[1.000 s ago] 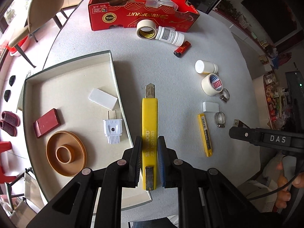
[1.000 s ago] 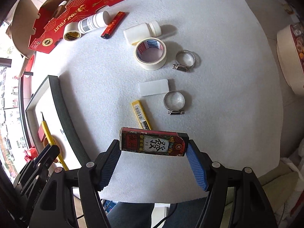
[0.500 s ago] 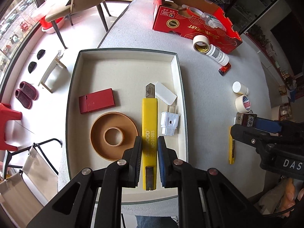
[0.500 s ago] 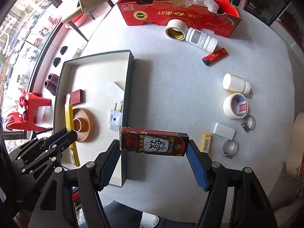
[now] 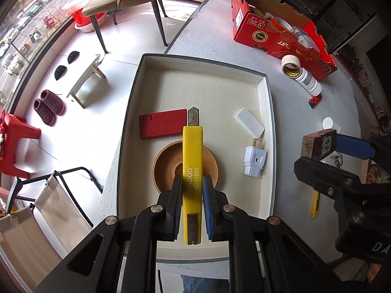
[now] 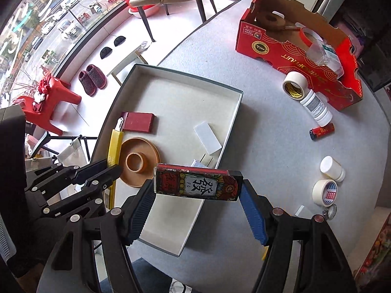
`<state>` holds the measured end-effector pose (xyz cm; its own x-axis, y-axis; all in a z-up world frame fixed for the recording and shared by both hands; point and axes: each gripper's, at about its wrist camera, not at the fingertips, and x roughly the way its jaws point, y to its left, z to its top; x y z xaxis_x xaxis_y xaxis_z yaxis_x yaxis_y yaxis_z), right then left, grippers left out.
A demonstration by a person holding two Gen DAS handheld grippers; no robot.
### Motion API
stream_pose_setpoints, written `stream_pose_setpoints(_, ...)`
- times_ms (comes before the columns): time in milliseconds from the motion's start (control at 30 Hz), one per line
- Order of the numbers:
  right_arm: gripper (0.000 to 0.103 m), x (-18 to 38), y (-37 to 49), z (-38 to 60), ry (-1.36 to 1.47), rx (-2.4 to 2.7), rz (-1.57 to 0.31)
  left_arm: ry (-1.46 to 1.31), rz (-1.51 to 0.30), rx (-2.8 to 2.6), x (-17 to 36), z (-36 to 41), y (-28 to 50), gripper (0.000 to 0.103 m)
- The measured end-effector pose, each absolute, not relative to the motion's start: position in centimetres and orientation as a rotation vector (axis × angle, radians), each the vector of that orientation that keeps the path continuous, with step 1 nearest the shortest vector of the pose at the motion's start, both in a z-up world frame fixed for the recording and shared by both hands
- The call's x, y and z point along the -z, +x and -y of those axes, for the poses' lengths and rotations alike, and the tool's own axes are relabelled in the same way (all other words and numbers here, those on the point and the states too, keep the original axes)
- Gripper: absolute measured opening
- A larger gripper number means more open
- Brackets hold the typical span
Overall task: Organize rigid objects
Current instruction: 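Carry knife with left tool over tray while right tool carries red box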
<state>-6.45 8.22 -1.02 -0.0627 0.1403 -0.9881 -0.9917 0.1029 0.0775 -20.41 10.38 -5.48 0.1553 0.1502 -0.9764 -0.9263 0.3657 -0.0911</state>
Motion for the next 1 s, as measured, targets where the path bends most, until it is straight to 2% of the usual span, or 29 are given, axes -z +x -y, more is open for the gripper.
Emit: stream_pose_setpoints(1000, 0.071, 1.7, -6.1, -10.4, -1.013, -1.226, -1.201, -0.855, -1.158, -0.981, 6.1, -12.6, -19.7, 0.017)
